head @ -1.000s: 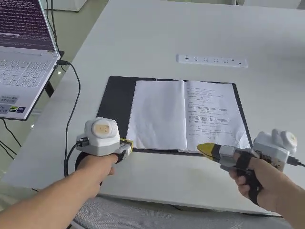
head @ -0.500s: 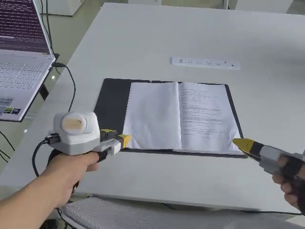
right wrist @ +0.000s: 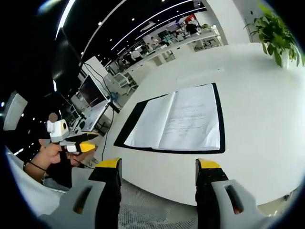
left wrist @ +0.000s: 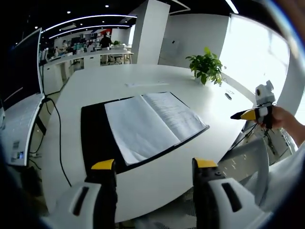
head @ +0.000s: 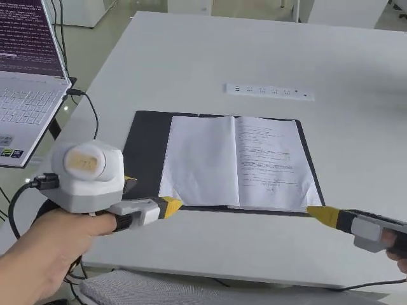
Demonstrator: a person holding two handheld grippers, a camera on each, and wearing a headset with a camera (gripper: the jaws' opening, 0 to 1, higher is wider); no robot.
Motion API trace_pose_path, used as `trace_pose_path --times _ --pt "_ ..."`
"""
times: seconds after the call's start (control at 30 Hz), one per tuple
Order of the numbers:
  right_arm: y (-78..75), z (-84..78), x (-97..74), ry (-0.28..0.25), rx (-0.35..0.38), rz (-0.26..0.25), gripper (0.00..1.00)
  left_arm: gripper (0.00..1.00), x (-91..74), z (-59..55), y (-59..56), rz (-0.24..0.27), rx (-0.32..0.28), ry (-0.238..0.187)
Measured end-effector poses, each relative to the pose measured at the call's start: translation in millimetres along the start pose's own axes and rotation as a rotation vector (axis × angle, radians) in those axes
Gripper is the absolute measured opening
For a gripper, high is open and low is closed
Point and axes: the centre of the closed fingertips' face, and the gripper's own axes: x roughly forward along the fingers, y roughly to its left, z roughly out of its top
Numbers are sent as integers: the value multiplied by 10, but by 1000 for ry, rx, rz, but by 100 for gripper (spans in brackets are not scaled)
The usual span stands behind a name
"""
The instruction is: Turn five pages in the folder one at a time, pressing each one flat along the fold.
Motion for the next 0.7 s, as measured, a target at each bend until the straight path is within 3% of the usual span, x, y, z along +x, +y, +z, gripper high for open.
trace_pose_path --times 0.07,0.2,0.5,0.7 --pt "15 -42 -37 32 -38 -9 62 70 -40 -34 -53 -13 -10 24" --pt "8 -45 -120 46 -93 -28 65 72 -111 -67 -89 -14 23 40" --pt "-121 81 -243 -6 -62 -52 67 78 -217 -32 -104 -16 30 35" --pt "-217 6 -219 33 -92 -78 67 77 -186 -102 -68 2 26 52"
